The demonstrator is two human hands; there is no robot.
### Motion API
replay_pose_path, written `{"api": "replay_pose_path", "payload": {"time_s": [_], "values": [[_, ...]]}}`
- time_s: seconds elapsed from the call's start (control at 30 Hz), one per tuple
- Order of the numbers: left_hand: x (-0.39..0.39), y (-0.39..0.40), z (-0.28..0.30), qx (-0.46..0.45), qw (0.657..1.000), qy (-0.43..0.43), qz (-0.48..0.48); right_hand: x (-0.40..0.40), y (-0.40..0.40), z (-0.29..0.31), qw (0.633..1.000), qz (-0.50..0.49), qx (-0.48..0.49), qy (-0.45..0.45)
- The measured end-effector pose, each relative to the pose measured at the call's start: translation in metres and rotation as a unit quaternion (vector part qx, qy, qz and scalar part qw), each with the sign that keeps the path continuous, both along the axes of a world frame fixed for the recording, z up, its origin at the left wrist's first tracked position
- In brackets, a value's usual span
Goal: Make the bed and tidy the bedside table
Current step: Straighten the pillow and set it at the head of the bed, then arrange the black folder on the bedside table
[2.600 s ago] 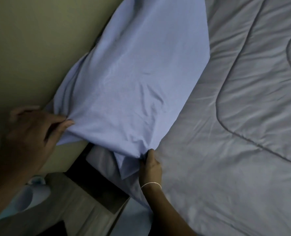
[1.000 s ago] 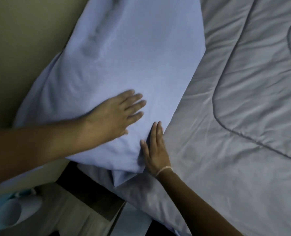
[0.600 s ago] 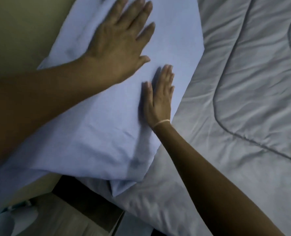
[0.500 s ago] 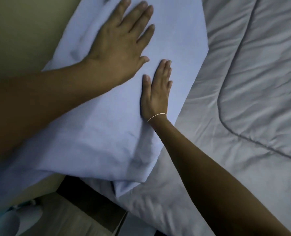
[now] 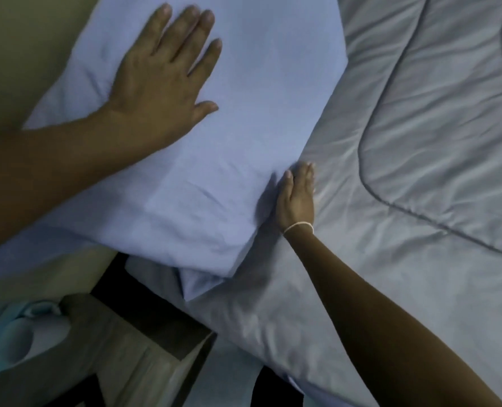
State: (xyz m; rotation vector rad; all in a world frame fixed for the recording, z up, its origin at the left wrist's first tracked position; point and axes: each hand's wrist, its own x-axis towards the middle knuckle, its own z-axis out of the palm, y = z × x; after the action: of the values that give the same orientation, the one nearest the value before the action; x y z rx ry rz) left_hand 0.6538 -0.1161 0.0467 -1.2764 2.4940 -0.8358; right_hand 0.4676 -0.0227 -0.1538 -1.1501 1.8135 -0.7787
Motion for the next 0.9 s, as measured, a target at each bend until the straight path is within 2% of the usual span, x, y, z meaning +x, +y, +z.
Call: {"api": "replay_pose_path", "payload": {"time_s": [0.13, 0.23, 0.37, 0.53, 0.7, 0.9], "values": [[0.0, 0.05, -0.014, 0.035, 0.997, 0.057, 0.044, -0.039, 0.059, 0.026, 0.991, 0.083, -0.076, 0.077], [-0.029, 0.098, -0.013, 0.067, 0.984, 0.121, 0.113, -0.076, 0.093, 0.06, 0.984, 0.109, -0.073, 0.122], [-0.092, 0.174, 0.011, 0.076, 0.942, 0.213, 0.246, -0.113, 0.133, 0.124, 0.961, 0.188, -0.071, 0.191], [-0.157, 0.276, 0.06, 0.094, 0.886, 0.281, 0.357, -0.157, 0.174, 0.202, 0.904, 0.291, -0.061, 0.308], [-0.168, 0.364, 0.129, 0.081, 0.843, 0.328, 0.418, -0.177, 0.218, 0.273, 0.877, 0.33, -0.064, 0.343], [-0.123, 0.438, 0.189, -0.017, 0.813, 0.334, 0.476, -0.139, 0.251, 0.335, 0.83, 0.411, -0.132, 0.353]]}}
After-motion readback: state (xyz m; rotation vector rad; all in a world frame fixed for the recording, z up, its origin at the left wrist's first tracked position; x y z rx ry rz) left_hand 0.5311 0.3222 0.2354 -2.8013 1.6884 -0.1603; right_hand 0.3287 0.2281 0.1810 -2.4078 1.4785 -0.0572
